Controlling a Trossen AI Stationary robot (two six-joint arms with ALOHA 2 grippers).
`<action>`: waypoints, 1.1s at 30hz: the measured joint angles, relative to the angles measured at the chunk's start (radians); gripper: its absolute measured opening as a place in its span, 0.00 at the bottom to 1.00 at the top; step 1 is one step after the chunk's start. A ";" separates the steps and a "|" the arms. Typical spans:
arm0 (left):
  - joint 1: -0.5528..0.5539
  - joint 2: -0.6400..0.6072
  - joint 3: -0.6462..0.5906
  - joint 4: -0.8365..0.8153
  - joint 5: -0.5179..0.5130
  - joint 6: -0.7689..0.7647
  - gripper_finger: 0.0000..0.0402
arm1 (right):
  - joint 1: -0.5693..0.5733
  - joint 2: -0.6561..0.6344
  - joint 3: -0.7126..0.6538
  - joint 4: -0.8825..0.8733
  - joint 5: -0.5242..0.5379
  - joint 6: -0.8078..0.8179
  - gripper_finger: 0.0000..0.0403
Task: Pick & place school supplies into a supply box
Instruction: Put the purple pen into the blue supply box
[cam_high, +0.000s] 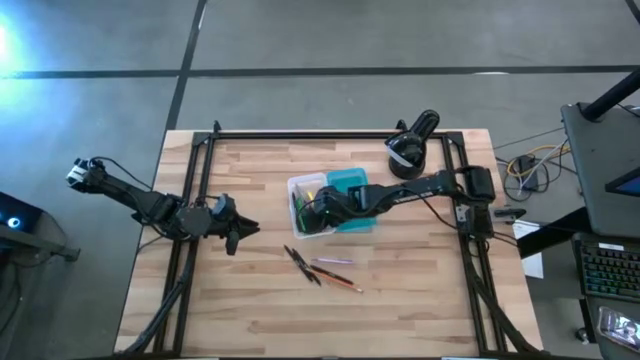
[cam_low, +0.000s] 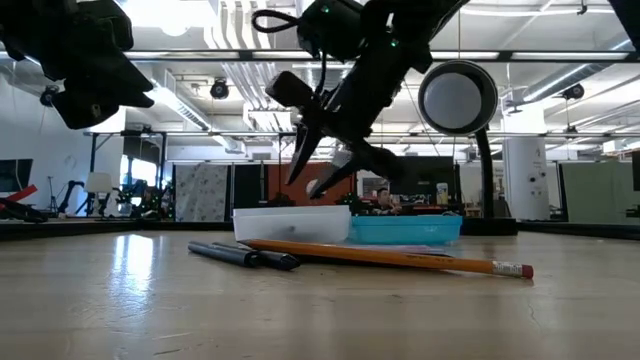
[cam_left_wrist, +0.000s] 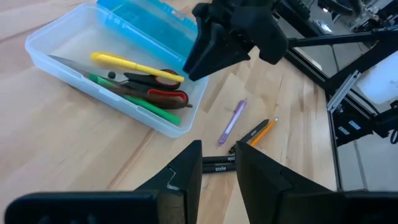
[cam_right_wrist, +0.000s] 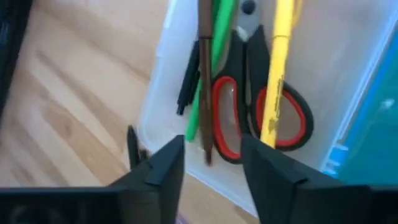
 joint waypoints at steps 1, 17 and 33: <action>0.000 0.000 0.000 0.000 0.000 0.003 0.20 | 0.006 -0.008 0.003 -0.004 -0.001 -0.057 0.40; 0.000 0.001 0.000 -0.007 0.008 0.039 0.20 | 0.356 -0.054 0.017 -0.292 0.101 -0.554 0.51; 0.000 0.007 0.000 -0.009 0.008 0.006 0.20 | 0.306 0.109 0.030 -0.259 0.131 -0.558 0.51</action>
